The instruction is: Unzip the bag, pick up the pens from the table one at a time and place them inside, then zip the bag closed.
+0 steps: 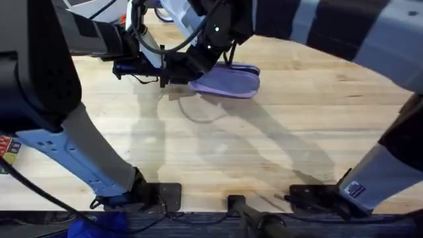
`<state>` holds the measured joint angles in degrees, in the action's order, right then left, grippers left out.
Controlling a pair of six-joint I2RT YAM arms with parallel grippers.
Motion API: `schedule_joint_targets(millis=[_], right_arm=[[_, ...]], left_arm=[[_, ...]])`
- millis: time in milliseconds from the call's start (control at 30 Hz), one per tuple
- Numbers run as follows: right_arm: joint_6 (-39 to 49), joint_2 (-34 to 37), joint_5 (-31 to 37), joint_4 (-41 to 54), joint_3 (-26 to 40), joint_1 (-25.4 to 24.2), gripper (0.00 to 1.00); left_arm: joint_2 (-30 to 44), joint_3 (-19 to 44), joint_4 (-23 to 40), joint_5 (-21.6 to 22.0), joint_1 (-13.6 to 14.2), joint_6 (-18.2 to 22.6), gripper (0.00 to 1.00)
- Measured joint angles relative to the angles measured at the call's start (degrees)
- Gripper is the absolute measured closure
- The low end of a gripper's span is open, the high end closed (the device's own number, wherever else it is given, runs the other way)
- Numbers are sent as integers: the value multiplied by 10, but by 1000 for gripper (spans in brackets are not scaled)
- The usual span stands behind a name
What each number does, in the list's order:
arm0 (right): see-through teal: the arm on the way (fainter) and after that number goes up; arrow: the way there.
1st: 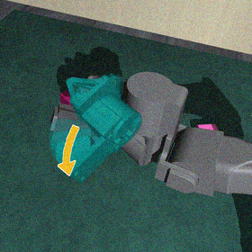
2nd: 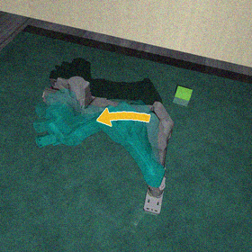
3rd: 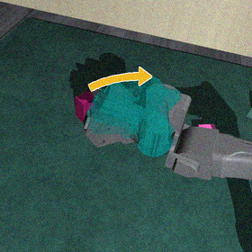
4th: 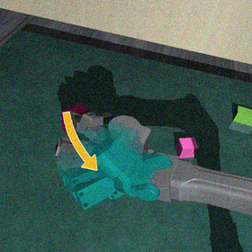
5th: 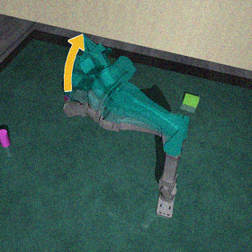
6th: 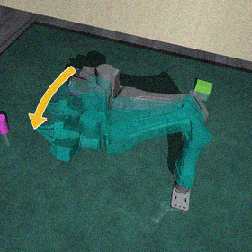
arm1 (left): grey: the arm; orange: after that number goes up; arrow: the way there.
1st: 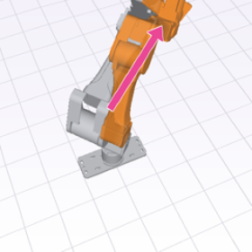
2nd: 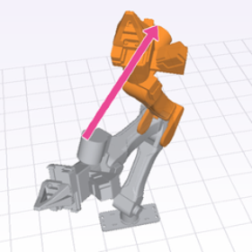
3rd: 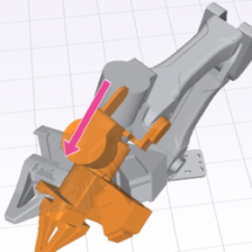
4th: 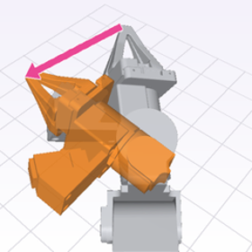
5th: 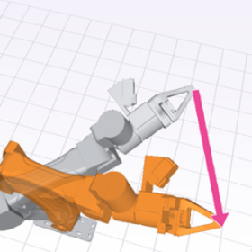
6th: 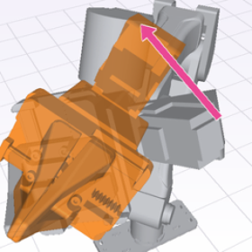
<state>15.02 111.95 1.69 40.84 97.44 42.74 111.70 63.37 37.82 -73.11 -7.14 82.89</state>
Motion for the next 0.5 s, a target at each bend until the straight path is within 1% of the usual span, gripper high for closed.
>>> schedule_joint_targets(millis=[233, 333, 367, 500], right_arm=[[43, -14, 48, 39, 4, 3, 973], [50, -16, 56, 56, 6, 2, 973], [52, -17, 58, 75, 9, 0, 973], [53, -17, 58, 101, 12, -14, 973]], left_arm=[[0, 0, 0, -4, 2, 0, 957], [0, 0, 1, -5, 2, 0, 957], [0, 0, 1, -6, 4, 0, 957], [0, 0, 1, -5, 6, 0, 957]])
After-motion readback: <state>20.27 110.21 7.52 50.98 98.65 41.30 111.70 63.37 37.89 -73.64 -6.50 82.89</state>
